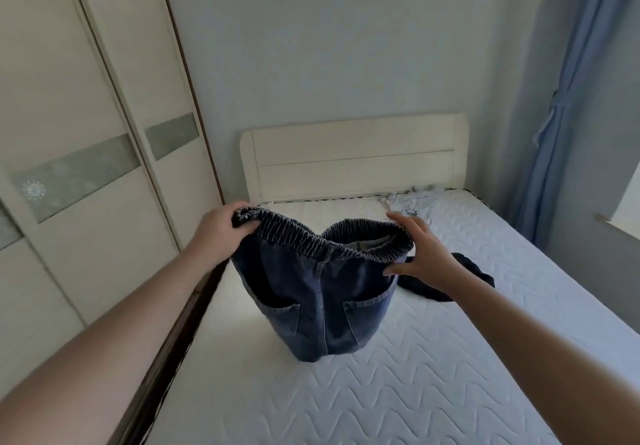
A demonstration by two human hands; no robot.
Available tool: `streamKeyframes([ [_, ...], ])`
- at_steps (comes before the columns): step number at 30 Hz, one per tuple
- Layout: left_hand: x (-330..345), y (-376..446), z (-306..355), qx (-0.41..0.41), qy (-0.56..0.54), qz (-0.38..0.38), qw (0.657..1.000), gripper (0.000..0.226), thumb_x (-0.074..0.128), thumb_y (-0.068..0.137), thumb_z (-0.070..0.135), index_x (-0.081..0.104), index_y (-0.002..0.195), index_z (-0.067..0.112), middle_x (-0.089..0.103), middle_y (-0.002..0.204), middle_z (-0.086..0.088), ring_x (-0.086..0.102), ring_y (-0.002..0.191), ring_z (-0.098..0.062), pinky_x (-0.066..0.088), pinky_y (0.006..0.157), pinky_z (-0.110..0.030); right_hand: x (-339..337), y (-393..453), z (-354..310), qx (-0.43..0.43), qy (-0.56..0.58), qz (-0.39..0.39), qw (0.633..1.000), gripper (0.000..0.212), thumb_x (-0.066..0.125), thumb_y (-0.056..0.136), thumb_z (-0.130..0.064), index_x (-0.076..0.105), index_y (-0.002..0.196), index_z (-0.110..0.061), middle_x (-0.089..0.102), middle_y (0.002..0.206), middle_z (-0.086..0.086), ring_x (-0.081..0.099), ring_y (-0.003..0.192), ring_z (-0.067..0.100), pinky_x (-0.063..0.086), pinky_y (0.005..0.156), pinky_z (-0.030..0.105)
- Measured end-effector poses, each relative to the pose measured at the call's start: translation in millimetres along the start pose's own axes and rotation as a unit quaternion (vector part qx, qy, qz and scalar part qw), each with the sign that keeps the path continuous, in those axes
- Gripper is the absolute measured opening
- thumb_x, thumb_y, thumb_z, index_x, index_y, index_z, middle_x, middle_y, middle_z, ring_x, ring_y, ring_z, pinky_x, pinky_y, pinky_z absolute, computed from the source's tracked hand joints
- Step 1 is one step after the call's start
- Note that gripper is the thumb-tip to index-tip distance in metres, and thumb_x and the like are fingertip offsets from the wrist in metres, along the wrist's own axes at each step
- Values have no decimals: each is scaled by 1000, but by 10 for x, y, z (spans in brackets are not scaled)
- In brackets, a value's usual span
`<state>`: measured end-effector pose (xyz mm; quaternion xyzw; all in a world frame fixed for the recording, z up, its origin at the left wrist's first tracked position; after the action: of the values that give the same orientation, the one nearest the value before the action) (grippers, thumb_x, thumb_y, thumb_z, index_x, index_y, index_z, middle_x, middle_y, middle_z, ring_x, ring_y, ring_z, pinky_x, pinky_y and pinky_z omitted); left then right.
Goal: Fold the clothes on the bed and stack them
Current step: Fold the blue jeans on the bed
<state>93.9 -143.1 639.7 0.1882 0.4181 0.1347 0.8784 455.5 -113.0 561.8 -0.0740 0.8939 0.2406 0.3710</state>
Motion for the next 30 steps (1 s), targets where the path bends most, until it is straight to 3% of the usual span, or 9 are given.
streamKeyframes([
  [2, -62, 124, 80, 0, -3, 18, 1000, 25, 69, 89, 27, 67, 112, 19, 71, 98, 3, 66, 84, -13, 45, 73, -25, -172, 126, 53, 18, -3, 94, 995, 57, 84, 74, -20, 58, 125, -23, 57, 122, 1, 54, 114, 24, 38, 91, 27],
  [4, -132, 240, 185, 10, 3, 34, 999, 23, 67, 91, 31, 66, 112, 21, 70, 95, 4, 66, 75, -9, 44, 66, -22, -366, 246, 124, 79, 27, 163, 983, 37, 78, 81, -26, 65, 113, -12, 67, 109, 4, 61, 102, 27, 44, 83, 30],
  [9, -604, 614, 558, 48, 30, 152, 987, 26, 63, 92, 41, 66, 105, 19, 61, 86, 10, 56, 81, -13, 39, 67, -25, -1003, 654, -182, 57, 84, 248, 963, 25, 75, 82, -39, 64, 92, -19, 69, 85, -8, 62, 75, 12, 43, 61, 24],
  [13, -926, 855, 954, 93, -22, 219, 971, 28, 64, 91, 41, 66, 109, 20, 61, 89, 14, 55, 81, -2, 38, 66, -8, -1475, 910, -517, 13, 65, 328, 942, 21, 71, 86, -38, 64, 93, -19, 63, 78, -13, 56, 74, 12, 37, 62, 26],
  [16, -945, 948, 1059, 89, -88, 221, 967, 27, 61, 93, 43, 65, 111, 23, 67, 101, 10, 61, 92, -11, 46, 80, -26, -1634, 996, -600, -6, 94, 352, 931, 17, 69, 87, -36, 59, 86, -23, 60, 72, -16, 54, 67, -1, 37, 60, 18],
  [18, -914, 958, 1057, 82, -161, 208, 961, 18, 60, 95, 38, 64, 108, 27, 70, 98, 13, 64, 94, -10, 48, 83, -25, -1718, 1007, -588, -26, 129, 369, 920, 16, 68, 88, -34, 58, 85, -22, 59, 69, -22, 54, 67, -12, 36, 58, 6],
  [21, -816, 927, 1108, 96, -270, 143, 947, 12, 57, 98, 24, 65, 97, 32, 72, 86, 19, 66, 82, 2, 50, 71, -14, -1719, 1079, -451, -32, 225, 340, 913, 17, 62, 93, -31, 58, 90, -14, 63, 74, -19, 55, 68, -5, 43, 68, 12],
  [24, -695, 877, 1146, 95, -364, 70, 924, 15, 58, 96, 23, 70, 92, 31, 73, 89, 10, 68, 86, -7, 55, 77, -22, -1635, 1154, -393, -48, 341, 275, 898, 12, 54, 100, -24, 61, 95, -15, 67, 90, -2, 60, 84, 11, 50, 83, 34],
  [30, -337, 696, 1221, 75, -544, -97, 830, 17, 58, 82, 15, 71, 93, 16, 73, 88, -5, 70, 81, -19, 59, 73, -31, -1325, 1178, -582, -85, 607, 107, 783, 21, 50, 94, -25, 62, 105, -11, 71, 92, 4, 68, 85, 17, 57, 81, 32],
])
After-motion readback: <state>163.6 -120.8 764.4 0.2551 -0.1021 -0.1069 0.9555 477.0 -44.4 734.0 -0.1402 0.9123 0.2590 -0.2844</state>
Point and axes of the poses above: each hand's wrist, its own y-axis towards the middle knuckle, its own x-axis out of the palm, z = x × y, the point moved 8 cm from there along y, towards the middle knuckle
